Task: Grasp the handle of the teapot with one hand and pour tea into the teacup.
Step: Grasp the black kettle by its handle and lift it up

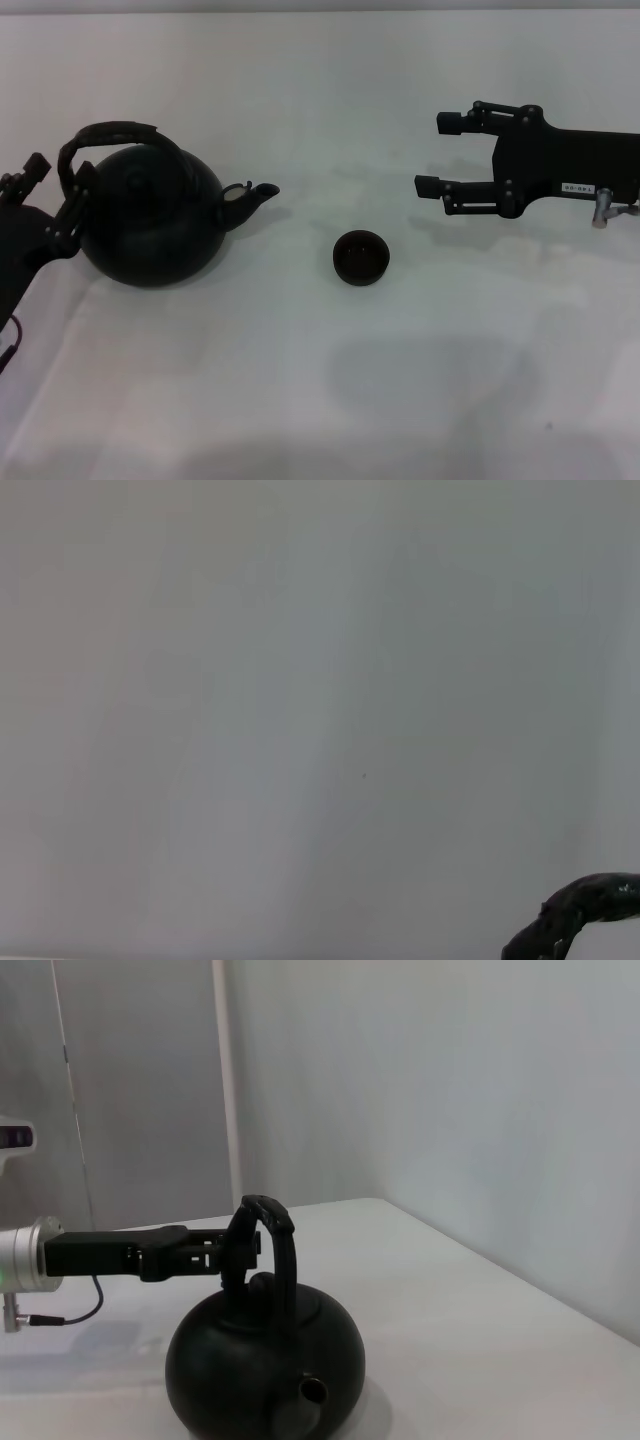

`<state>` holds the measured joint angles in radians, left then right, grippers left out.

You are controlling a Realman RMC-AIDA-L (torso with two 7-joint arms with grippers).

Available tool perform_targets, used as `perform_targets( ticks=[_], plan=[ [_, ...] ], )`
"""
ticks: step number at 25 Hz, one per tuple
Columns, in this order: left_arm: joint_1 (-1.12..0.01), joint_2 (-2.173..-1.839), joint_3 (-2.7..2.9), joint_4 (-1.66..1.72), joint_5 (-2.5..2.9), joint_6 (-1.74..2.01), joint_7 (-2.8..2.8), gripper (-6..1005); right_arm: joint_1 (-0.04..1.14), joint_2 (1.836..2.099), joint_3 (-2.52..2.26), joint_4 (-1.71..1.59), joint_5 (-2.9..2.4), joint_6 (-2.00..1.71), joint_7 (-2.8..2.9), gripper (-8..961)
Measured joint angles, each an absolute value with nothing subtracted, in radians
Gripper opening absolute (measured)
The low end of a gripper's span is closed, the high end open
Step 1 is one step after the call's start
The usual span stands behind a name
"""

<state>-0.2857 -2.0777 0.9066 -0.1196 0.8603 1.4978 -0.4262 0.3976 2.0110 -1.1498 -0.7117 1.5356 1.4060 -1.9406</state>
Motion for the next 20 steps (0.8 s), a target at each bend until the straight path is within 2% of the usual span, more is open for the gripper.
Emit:
perform_targets(
  ticks=[11,17,20],
  plan=[
    [-0.291,-2.078,0.903,-0.120,0.853,1.497,-0.482,458,0.393,2.009,-1.145,-0.711,1.536,1.405,-1.960,850],
    [-0.292,-2.079,0.894,-0.120,0.847,1.496,-0.491,223,0.391,2.009,-1.143,-0.699,1.535,1.404,-1.970,848],
    [-0.292,-2.079,0.891,-0.120,0.844,1.495,-0.492,180,0.391,2.009,-1.143,-0.699,1.535,1.404,-1.971,847]
  ],
)
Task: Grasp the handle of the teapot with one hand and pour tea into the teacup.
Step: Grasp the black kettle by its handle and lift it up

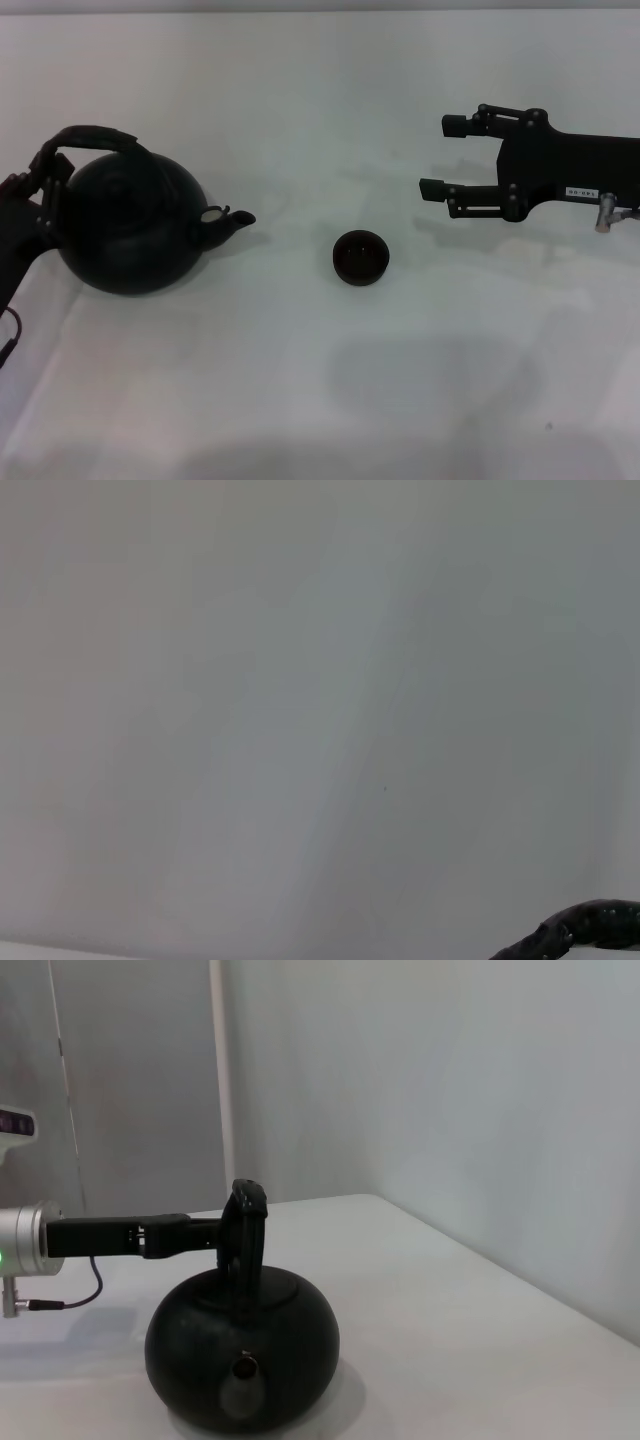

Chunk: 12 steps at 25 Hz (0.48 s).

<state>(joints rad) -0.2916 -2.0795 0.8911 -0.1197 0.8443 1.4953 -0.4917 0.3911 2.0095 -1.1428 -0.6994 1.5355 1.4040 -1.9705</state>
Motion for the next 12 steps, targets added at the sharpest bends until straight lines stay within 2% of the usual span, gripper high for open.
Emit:
perform_targets(
  ticks=[2,12],
  plan=[
    [-0.294,-2.078,0.888,-0.120,0.839,1.491,-0.506,152,0.391,2.009,-1.143,-0.699,1.540,1.404,-1.971,847],
    [-0.306,-2.071,0.900,-0.064,0.852,1.463,-0.544,152,0.383,2.011,-1.143,-0.698,1.564,1.406,-1.976,845]
  ],
)
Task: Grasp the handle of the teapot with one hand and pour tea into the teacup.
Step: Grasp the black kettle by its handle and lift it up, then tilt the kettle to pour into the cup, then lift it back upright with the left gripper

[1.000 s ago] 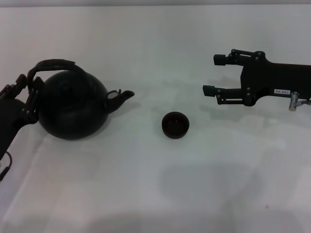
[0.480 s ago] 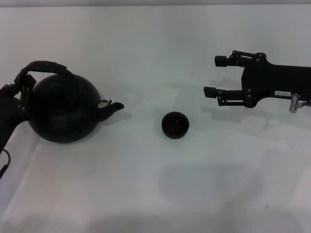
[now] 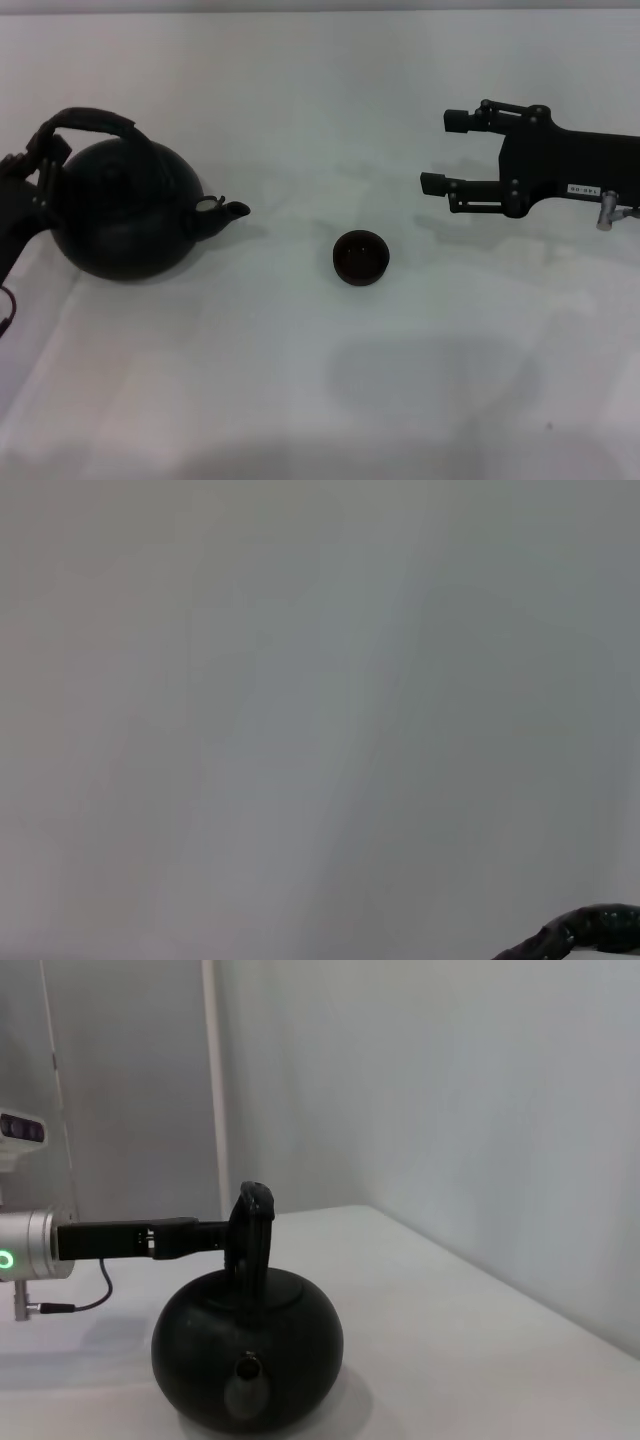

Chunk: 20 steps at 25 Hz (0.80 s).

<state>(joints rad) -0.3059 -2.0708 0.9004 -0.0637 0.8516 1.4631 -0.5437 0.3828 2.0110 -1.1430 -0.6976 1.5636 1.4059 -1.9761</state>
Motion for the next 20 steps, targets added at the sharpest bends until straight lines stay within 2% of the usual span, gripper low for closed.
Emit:
perform_targets(
  ticks=[8,20],
  plan=[
    [-0.289,-2.065,0.903,0.174,0.977,1.348,-0.709,152,0.379,2.011,-1.143,-0.680,1.598,1.410,-1.983,845],
    [-0.270,-2.074,0.903,0.641,1.292,1.184,-1.132,152,0.379,2.011,-1.141,-0.614,1.740,1.377,-2.024,845]
  ],
)
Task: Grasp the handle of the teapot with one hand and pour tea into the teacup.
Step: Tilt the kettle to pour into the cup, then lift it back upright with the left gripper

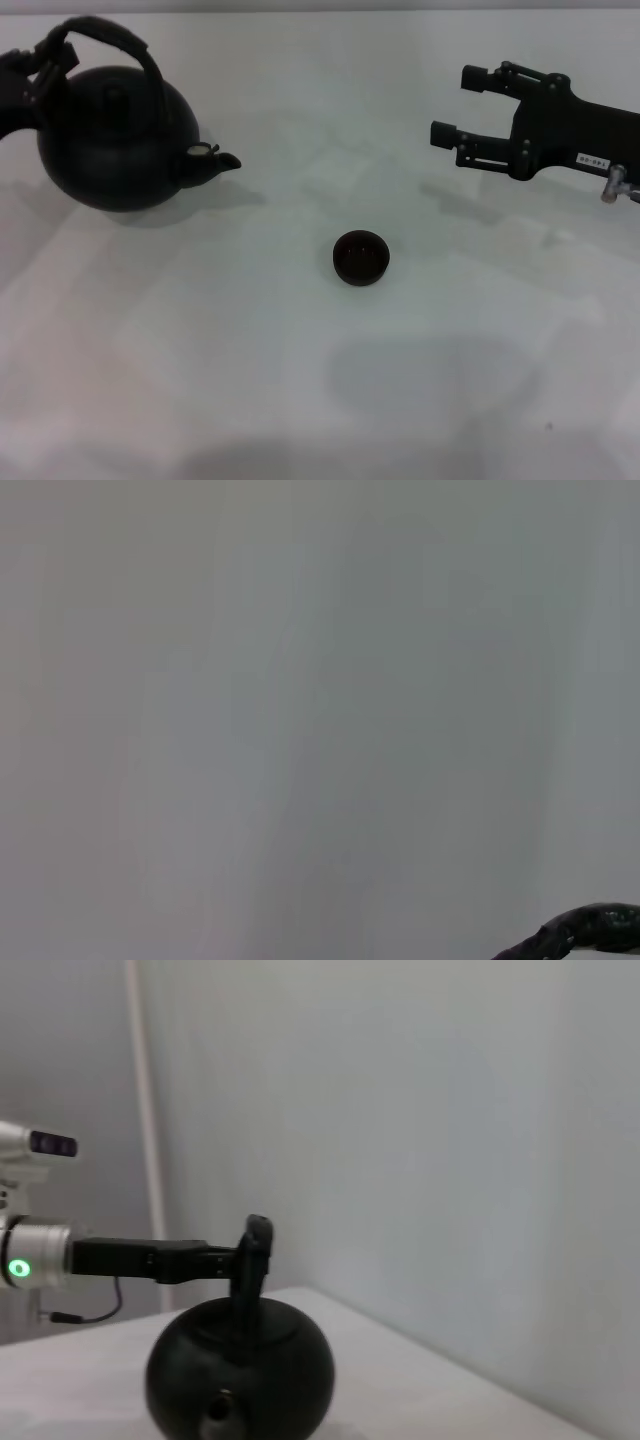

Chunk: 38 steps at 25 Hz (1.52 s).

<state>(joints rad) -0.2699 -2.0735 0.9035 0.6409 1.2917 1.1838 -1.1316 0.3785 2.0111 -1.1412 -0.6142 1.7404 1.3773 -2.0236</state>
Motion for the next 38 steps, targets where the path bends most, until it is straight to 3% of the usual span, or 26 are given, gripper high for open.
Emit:
perform_targets(
  ticks=[16,38],
  plan=[
    [-0.248,-2.076,1.164,1.064,1.551,1.022,-1.583,151,0.351,2.007,-1.078,-0.463,1.900,1.379,-2.232,846],
    [-0.232,-2.078,1.416,1.358,1.983,0.918,-1.974,151,0.313,2.003,-0.872,-0.399,1.915,1.467,-2.250,846]
  ],
)
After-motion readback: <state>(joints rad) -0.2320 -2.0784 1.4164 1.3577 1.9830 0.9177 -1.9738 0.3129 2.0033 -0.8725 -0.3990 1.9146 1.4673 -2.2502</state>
